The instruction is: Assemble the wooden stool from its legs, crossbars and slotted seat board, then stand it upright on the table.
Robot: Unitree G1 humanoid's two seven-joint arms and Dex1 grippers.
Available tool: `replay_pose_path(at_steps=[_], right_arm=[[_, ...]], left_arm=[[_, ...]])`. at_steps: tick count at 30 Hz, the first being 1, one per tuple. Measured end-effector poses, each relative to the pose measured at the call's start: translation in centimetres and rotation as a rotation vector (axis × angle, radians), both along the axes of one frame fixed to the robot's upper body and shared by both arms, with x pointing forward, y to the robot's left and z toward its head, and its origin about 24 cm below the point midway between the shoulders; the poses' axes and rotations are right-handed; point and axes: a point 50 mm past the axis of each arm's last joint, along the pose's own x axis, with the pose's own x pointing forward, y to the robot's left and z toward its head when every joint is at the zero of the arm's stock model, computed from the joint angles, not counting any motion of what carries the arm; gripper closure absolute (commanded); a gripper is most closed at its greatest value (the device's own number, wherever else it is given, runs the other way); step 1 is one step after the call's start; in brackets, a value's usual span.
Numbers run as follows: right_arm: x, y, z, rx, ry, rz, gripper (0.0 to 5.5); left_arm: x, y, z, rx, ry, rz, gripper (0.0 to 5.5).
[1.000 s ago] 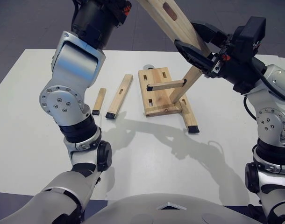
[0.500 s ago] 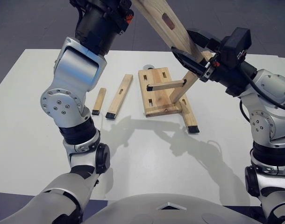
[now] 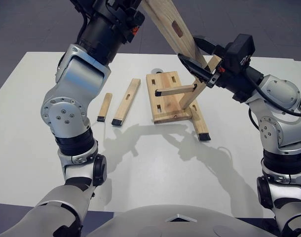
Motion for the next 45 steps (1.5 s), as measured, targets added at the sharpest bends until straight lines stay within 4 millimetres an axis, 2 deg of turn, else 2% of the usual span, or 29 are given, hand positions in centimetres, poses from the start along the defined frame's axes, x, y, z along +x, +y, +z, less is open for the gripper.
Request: replay_pose_path(at_steps=[1, 2, 7, 11, 14, 16, 17, 18, 19, 20, 21, 23, 24, 27, 30, 34, 37, 39, 43, 45], right_arm=[[0.1, 0.0, -0.1, -0.004, 0.005, -0.003, 3.44], [0.2, 0.0, -0.3, -0.007, 0.01, -0.006, 3.08], [0.3, 0.0, -0.2, -0.011, -0.023, -0.03, 2.35], [-0.3, -1.0, 1.0, 0.003, -0.019, 0.027, 1.66], [-1.1, -4.2, 5.3, 0.148, -0.068, 0.049, 1.17], [-1.1, -7.8, 7.8, 0.195, -0.146, -0.098, 0.94], [-1.0, -10.4, 8.4, 0.172, -0.174, -0.253, 0.72], [-1.0, -11.8, 7.9, 0.134, -0.168, -0.341, 0.59], [-0.8, -12.6, 5.7, 0.068, -0.104, -0.403, 0.43], [-0.7, -12.6, 3.2, 0.003, -0.026, -0.414, 0.24], [-0.7, -12.1, 0.5, -0.052, 0.073, -0.389, 0.11], [-2.4, -10.0, -4.6, -0.118, 0.261, -0.284, 0.1], [-3.3, -8.9, -6.1, -0.124, 0.32, -0.234, 0.1], [-4.6, -6.7, -8.3, -0.126, 0.395, -0.184, 0.1], [-4.4, -5.2, -11.0, -0.155, 0.457, -0.222, 0.1], [-2.8, -5.6, -14.7, -0.231, 0.525, -0.382, 0.1], [-2.1, -7.0, -16.9, -0.296, 0.55, -0.511, 0.1], [-1.9, -7.5, -17.3, -0.309, 0.546, -0.552, 0.1], [-1.2, -8.0, -17.1, -0.304, 0.52, -0.599, 0.1], [-1.0, -7.7, -16.9, -0.277, 0.513, -0.591, 0.1]], left_arm=[[0.0, 0.0, -0.1, 0.008, -0.003, 0.006, 4.46], [0.1, -0.1, -0.3, 0.016, -0.005, 0.012, 4.46], [0.7, -0.3, -1.5, 0.076, 0.026, 0.076, 4.46], [1.0, 2.2, -0.7, -0.031, -0.025, 0.18, 4.46], [0.5, 5.1, 0.7, -0.137, -0.105, 0.29, 4.46], [0.0, 7.1, 1.9, -0.173, -0.164, 0.372, 4.46], [-0.6, 9.1, 2.8, -0.192, -0.21, 0.463, 4.46], [-1.0, 10.6, 3.2, -0.198, -0.236, 0.537, 4.46], [-1.6, 12.5, 3.6, -0.198, -0.259, 0.632, 4.46], [-1.9, 13.4, 3.4, -0.176, -0.257, 0.681, 4.46], [-2.0, 14.1, 2.9, -0.152, -0.237, 0.72, 4.46], [-1.9, 15.2, 0.6, -0.062, -0.135, 0.786, 4.46], [-1.7, 15.5, -0.8, -0.022, -0.07, 0.808, 4.46], [-1.4, 14.9, -3.6, 0.07, 0.042, 0.824, 4.46], [-0.5, 12.7, -5.3, 0.159, 0.085, 0.782, 4.46], [0.7, 10.4, -6.4, 0.217, 0.103, 0.734, 4.46], [1.6, 8.8, -5.2, 0.195, 0.054, 0.69, 4.46], [1.7, 8.2, -4.5, 0.181, 0.019, 0.674, 4.46], [1.6, 6.9, -5.0, 0.195, 0.023, 0.622, 4.46], [1.3, 6.5, -5.6, 0.207, 0.038, 0.601, 4.46]])
